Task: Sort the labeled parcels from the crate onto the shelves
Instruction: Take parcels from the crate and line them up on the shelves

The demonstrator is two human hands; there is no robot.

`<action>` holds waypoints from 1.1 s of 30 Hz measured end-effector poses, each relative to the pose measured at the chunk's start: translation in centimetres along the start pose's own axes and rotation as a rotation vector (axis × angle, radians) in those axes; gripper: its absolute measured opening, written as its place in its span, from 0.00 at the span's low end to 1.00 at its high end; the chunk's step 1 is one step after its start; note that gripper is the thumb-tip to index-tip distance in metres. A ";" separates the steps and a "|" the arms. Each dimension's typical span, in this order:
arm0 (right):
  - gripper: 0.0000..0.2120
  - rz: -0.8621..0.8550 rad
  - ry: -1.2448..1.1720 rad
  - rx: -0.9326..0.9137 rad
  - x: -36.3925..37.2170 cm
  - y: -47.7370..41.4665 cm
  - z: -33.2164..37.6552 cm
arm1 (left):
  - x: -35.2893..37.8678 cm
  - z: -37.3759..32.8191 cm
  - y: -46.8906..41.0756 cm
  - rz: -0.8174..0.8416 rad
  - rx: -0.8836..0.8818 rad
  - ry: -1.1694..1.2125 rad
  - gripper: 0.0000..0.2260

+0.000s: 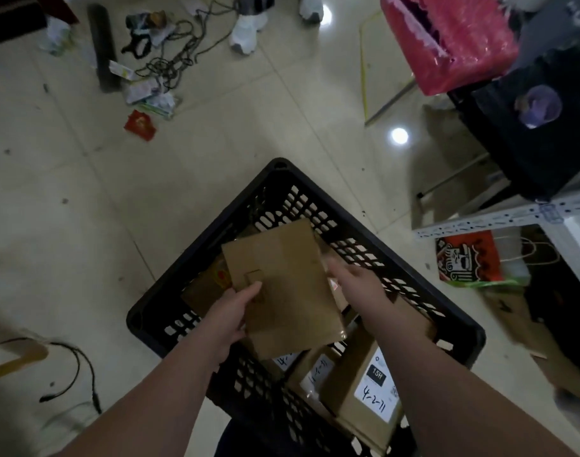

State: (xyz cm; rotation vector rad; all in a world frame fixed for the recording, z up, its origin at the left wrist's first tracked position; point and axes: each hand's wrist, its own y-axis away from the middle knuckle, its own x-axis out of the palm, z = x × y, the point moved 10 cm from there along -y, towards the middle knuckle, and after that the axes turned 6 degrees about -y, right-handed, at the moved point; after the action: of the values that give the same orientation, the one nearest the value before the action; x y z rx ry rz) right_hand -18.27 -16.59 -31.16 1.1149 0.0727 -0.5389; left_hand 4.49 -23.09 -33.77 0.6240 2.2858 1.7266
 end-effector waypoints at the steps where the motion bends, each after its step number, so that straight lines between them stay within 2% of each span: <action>1: 0.16 0.013 -0.048 -0.002 -0.1 0.8 -0.3 | -0.2 0.1 0.4 0.000 -0.001 0.019 0.31; 3: 0.12 0.078 -0.125 -0.021 0.4 2.2 -0.4 | -0.5 0.6 1.0 -0.003 -0.010 0.048 0.31; 7: 0.20 0.213 -0.193 -0.052 1.0 6.0 0.5 | 0.1 -0.4 3.6 0.009 0.040 0.042 0.27; 10: 0.23 0.226 -0.202 -0.104 0.0 9.1 1.2 | 0.6 -2.2 6.5 0.019 0.102 0.022 0.25; 13: 0.41 0.160 -0.280 -0.191 -2.1 13.3 2.1 | 1.5 -3.9 10.3 0.067 0.180 -0.024 0.24; 16: 0.53 0.052 -0.274 -0.395 -4.7 18.9 3.8 | 3.3 -5.7 15.5 0.131 0.341 -0.096 0.32; 19: 0.62 -0.127 -0.079 -0.658 -7.8 25.8 5.4 | 4.5 -7.6 22.2 0.077 0.579 -0.130 0.42; 21: 0.63 -0.284 0.148 -0.808 -10.3 31.1 6.0 | 4.4 -8.5 27.0 -0.069 0.723 -0.195 0.50; 24: 0.65 -0.534 0.506 -0.922 -14.2 38.4 6.1 | 5.5 -9.0 35.1 -0.244 1.016 -0.417 0.54; 26: 0.65 -0.653 0.733 -0.961 -15.9 42.3 6.0 | 8.1 -8.5 40.7 -0.294 1.271 -0.672 0.54; 28: 0.64 -0.695 0.896 -0.989 -16.8 45.5 5.7 | 11.7 -7.2 45.5 -0.325 1.503 -0.987 0.57; 30: 0.63 -0.706 1.029 -1.026 -16.8 48.3 5.3 | 15.2 -5.3 48.4 -0.320 1.627 -1.309 0.61; 33: 0.65 -0.714 1.122 -1.085 -16.5 52.2 4.9 | 18.5 -3.4 50.2 -0.372 1.679 -1.679 0.63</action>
State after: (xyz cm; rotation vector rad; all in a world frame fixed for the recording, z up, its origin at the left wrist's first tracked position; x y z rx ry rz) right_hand -10.34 2.46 19.84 0.1484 1.5907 -0.3281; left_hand -3.00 -6.39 16.65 1.0062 1.5153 -1.0855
